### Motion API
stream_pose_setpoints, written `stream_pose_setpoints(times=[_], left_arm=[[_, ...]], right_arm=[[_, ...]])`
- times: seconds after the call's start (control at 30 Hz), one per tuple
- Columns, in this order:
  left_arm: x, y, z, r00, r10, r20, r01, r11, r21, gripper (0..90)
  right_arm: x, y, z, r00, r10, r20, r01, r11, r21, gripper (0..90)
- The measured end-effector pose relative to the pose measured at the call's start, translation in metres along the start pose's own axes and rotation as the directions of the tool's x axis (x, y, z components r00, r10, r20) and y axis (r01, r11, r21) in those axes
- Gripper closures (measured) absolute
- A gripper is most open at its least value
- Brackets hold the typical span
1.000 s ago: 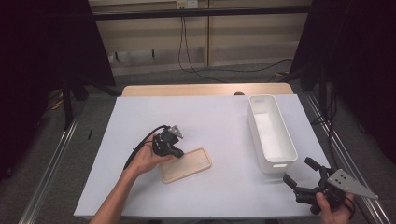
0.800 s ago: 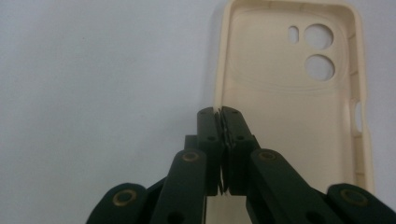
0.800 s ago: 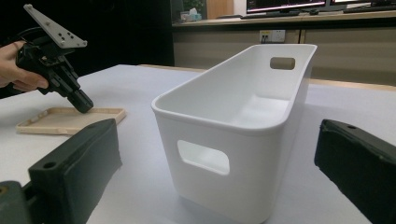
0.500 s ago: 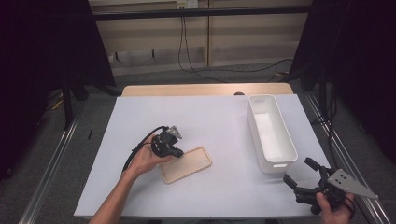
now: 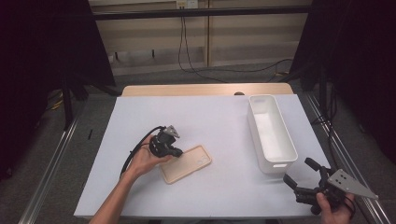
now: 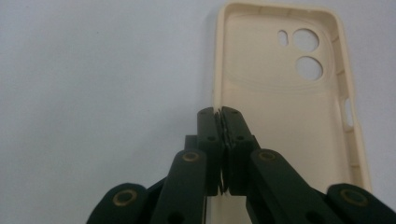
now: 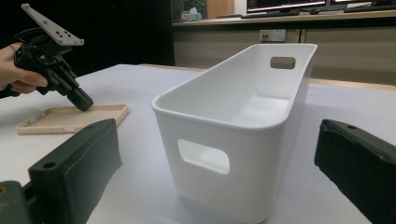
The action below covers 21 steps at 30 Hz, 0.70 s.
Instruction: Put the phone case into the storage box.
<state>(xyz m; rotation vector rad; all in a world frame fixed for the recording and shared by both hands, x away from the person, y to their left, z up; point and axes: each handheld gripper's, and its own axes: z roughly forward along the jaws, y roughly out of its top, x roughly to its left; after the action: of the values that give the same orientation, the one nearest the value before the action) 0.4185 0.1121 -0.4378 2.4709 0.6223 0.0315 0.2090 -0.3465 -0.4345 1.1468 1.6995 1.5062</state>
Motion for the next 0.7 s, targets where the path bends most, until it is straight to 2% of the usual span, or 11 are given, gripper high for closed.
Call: stream_pose_setpoints(times=[0.1, 0.17, 0.2, 0.27, 0.4, 0.5, 0.63, 0.7], left_arm=[[0.0, 0.0, -0.001, 0.9999, -0.008, -0.009, 0.008, 0.9999, -0.008, 87.7], [-0.001, 0.001, -0.002, 0.999, -0.026, -0.035, 0.025, 0.9993, -0.027, 87.7], [0.0, 0.001, -0.004, 0.9984, -0.031, -0.047, 0.028, 0.9983, -0.051, 87.7], [0.001, 0.001, -0.006, 0.9987, -0.024, -0.045, 0.022, 0.9983, -0.053, 87.8], [-0.001, 0.001, -0.009, 0.9974, -0.058, -0.042, 0.053, 0.9932, -0.103, 87.7], [0.0, 0.0, -0.009, 0.997, -0.059, -0.049, 0.053, 0.992, -0.115, 87.7], [0.001, -0.003, -0.013, 0.9944, -0.088, -0.057, 0.078, 0.9852, -0.152, 87.7], [0.002, -0.003, -0.014, 0.9945, -0.089, -0.056, 0.079, 0.9847, -0.155, 87.7]], right_arm=[[0.0, 0.0, 0.0, 1.0, 0.001, 0.0, -0.001, 1.0, 0.0, 0.1], [0.0, 0.0, 0.0, 1.0, 0.002, 0.001, -0.002, 1.0, -0.002, 0.1], [0.0, 0.0, 0.0, 1.0, -0.003, -0.001, 0.003, 1.0, -0.001, 0.1], [0.0, 0.0, 0.0, 1.0, 0.001, 0.0, -0.001, 1.0, -0.002, 0.1], [0.0, 0.0, 0.0, 1.0, 0.003, 0.001, -0.003, 1.0, -0.002, 0.1], [0.0, 0.0, 0.0, 1.0, 0.003, 0.001, -0.003, 1.0, -0.002, 0.1], [0.001, 0.0, 0.0, 1.0, 0.004, 0.0, -0.004, 1.0, -0.001, 0.1], [0.001, 0.0, 0.0, 1.0, 0.003, 0.0, -0.003, 1.0, -0.001, 0.1]])
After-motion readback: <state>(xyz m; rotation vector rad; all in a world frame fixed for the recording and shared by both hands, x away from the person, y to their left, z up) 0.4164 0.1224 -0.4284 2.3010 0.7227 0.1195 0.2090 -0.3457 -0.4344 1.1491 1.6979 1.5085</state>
